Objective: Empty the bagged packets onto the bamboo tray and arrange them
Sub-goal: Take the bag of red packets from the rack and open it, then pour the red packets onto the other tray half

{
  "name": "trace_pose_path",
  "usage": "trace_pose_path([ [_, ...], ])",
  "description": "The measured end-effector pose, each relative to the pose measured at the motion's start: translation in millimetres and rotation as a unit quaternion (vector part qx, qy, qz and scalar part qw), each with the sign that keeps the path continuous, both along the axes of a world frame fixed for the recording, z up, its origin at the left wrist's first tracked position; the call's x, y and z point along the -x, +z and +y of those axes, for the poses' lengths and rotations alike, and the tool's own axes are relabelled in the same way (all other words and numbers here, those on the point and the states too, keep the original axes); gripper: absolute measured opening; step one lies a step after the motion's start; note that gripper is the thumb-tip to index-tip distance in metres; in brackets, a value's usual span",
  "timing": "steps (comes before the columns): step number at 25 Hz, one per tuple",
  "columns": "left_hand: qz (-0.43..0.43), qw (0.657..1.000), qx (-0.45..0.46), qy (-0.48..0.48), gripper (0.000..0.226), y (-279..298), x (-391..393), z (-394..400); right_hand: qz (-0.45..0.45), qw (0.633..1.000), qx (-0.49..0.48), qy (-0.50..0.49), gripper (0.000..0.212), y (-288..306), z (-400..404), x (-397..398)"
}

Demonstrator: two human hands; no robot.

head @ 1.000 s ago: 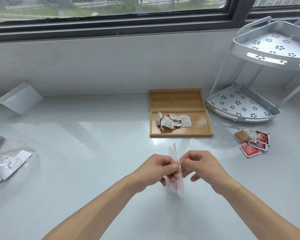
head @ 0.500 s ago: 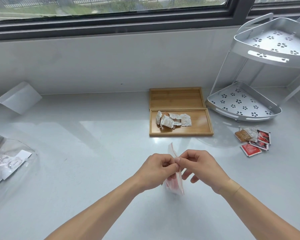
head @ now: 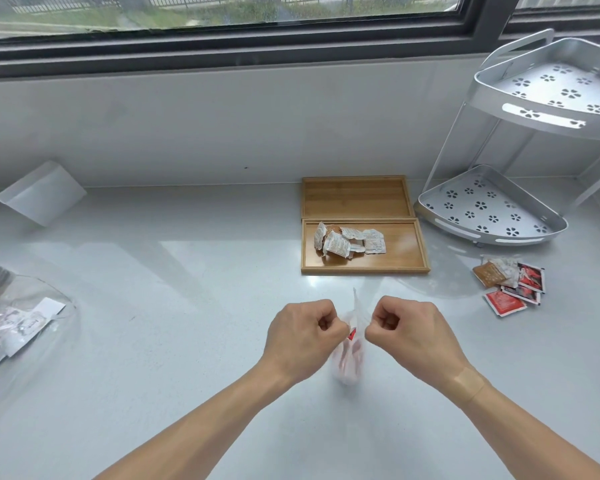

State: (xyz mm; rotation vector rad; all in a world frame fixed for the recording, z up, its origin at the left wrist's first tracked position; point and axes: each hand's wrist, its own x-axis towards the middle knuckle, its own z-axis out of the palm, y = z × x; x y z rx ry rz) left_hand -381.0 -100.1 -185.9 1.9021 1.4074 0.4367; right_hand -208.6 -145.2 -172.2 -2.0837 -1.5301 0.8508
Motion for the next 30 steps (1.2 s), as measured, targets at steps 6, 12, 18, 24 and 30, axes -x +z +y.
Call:
trace_pose_path([
  [6, 0.098, 0.994, -0.057, 0.008, 0.016, 9, 27, 21, -0.183, 0.982, -0.005, 0.045, 0.013, 16, 1, -29],
  [12, 0.147, 0.984, -0.054, -0.086, 0.022, 23, 28, 28, -0.318, 0.94, 0.013, 0.125, 0.012, 28, 9, -36],
  [18, -0.004, 0.995, 0.099, -0.017, 0.02, 36, 6, 39, -0.263, 0.923, -0.226, 0.167, 0.025, 32, 13, 6],
  [24, -0.076, 0.992, 0.088, 0.048, 0.021, 51, 23, 54, -0.222, 0.933, -0.226, 0.172, 0.008, 28, 52, 39],
  [30, -0.133, 0.947, 0.229, 0.182, 0.031, -9, 54, 49, -0.225, 0.913, -0.275, 0.199, 0.011, 53, 72, 46],
])
